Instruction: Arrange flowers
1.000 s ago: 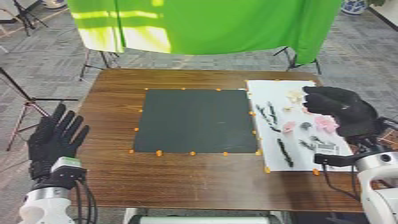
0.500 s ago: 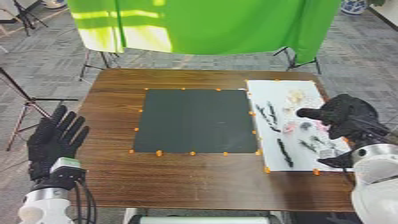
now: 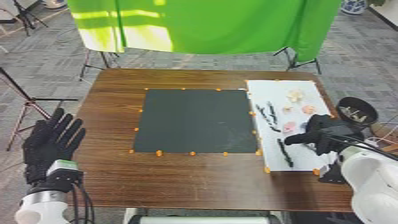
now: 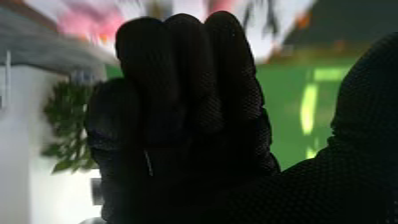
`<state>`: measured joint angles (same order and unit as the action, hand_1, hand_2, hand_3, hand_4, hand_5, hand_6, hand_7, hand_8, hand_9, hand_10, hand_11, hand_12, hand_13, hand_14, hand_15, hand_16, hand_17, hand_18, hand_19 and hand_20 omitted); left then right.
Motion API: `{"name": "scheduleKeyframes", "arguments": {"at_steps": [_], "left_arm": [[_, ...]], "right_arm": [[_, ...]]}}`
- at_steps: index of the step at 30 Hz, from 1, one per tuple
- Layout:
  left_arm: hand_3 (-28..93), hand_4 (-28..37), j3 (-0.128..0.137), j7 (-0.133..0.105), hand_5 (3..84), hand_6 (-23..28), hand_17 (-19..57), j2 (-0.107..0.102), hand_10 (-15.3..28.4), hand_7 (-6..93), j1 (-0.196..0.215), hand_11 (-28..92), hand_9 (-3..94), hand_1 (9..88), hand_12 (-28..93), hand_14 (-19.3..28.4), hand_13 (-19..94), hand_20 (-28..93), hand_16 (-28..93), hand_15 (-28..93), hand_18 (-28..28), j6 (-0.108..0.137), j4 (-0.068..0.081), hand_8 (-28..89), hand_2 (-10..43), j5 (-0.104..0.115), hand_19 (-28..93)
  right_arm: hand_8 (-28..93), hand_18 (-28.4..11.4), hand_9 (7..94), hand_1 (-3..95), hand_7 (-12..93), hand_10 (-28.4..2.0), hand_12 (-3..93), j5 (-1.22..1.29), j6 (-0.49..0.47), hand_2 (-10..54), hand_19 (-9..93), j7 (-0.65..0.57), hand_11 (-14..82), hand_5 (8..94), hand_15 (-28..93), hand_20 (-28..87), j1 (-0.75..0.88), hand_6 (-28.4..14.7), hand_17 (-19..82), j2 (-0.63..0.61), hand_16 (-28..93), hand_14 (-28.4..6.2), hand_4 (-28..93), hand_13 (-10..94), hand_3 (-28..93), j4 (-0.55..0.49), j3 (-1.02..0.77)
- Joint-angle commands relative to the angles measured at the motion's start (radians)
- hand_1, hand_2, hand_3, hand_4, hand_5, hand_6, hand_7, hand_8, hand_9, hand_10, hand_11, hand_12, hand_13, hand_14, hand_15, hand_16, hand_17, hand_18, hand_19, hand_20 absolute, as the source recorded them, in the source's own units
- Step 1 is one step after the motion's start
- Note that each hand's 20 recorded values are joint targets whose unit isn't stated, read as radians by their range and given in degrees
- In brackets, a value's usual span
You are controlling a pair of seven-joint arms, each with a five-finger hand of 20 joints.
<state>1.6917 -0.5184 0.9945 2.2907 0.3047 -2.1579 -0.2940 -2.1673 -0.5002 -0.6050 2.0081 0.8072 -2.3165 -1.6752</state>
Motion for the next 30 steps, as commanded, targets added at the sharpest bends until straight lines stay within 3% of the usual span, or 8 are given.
{"name": "scheduleKeyframes", "arguments": {"at_steps": [1,4,13,17,19,22,24,30], "left_arm": [[70,-28.3,0.000,-0.007,38.1,8.4,-5.6,-0.001,15.2,11.4,0.012,22,28.6,28.3,10,15.5,22,8,-7,34,13.5,0.005,-0.007,-7,12.8,0.012,33],[70,-28.3,-0.003,-0.011,38.1,8.4,-5.6,-0.010,15.3,11.6,0.006,22,28.5,28.3,10,15.5,22,8,-7,34,13.5,0.000,-0.004,-7,12.8,0.013,33],[70,-28.3,0.001,0.009,38.7,8.7,-5.6,0.004,15.4,12.1,0.003,23,28.8,28.4,10,15.6,22,8,-7,35,13.5,0.005,-0.005,-7,12.7,0.017,34],[70,-28.3,-0.007,0.023,39.0,8.9,-5.7,0.006,15.5,12.4,-0.010,23,28.8,28.4,11,15.9,22,8,-7,36,13.7,0.004,-0.001,-7,12.8,0.014,34],[71,-28.3,-0.006,0.028,39.1,8.9,-5.9,0.009,15.5,12.6,-0.013,24,28.9,28.3,11,16.0,22,8,-7,37,13.9,-0.001,0.002,-8,12.8,0.014,34],[70,-28.3,-0.010,0.032,39.2,9.0,-6.1,0.009,15.6,12.8,-0.019,24,29.0,28.4,11,16.1,22,8,-7,37,14.1,-0.004,0.004,-8,12.8,0.011,35],[71,-28.3,-0.008,0.037,39.3,9.1,-6.2,0.010,15.6,12.9,-0.019,24,29.0,28.4,11,16.2,22,8,-7,38,14.2,-0.004,0.004,-8,12.8,0.008,35],[70,-28.3,-0.008,0.038,39.3,9.0,-6.3,0.012,15.6,13.2,-0.015,24,29.0,28.5,11,16.1,22,8,-7,38,14.4,-0.001,0.003,-8,12.7,0.018,35]], "right_arm": [[-9,-21.5,74.7,19.0,20,-18.2,22.9,0.033,-0.136,-8.6,82,-0.078,21.8,68.9,45,33,-0.043,-4.7,36,0.018,24,-15.3,-21,68,66,0.047,0.077],[-9,-21.7,74.3,19.9,19,-18.0,22.8,0.051,-0.138,-9.1,82,-0.082,21.4,68.7,43,32,-0.043,-4.9,36,0.029,24,-15.4,-21,68,66,0.056,0.088],[-8,-21.9,73.1,20.4,16,-18.3,21.7,0.004,-0.092,-8.5,78,-0.110,19.4,67.4,40,31,-0.116,-5.2,34,0.039,23,-15.6,-21,67,67,0.113,0.209],[-9,-21.2,75.0,31.8,19,-17.4,21.7,-0.082,0.014,-7.4,81,-0.171,21.0,68.7,41,31,-0.143,-4.1,36,0.041,23,-14.4,-22,69,68,0.144,0.318],[-9,-21.3,76.1,37.0,21,-17.0,21.8,-0.070,-0.002,-8.9,82,-0.209,22.2,69.4,42,30,-0.162,-3.6,37,0.051,23,-13.6,-23,70,70,0.160,0.348],[4,-21.1,76.5,45.5,21,-16.3,21.8,-0.052,-0.018,-9.4,84,-0.231,23.0,69.9,42,28,-0.159,-4.1,38,0.060,23,-12.9,-25,71,68,0.175,0.353],[5,-21.0,76.4,48.2,20,-16.0,21.7,-0.069,-0.015,-9.5,85,-0.239,22.9,69.5,42,27,-0.151,-4.2,39,0.064,23,-12.6,-25,72,69,0.188,0.357],[6,-20.2,80.2,57.3,22,-13.2,34.5,-0.074,0.007,-9.5,87,-0.229,11.9,69.3,36,26,-0.115,-3.9,40,0.082,35,-8.9,-27,73,69,0.216,0.348]]}}
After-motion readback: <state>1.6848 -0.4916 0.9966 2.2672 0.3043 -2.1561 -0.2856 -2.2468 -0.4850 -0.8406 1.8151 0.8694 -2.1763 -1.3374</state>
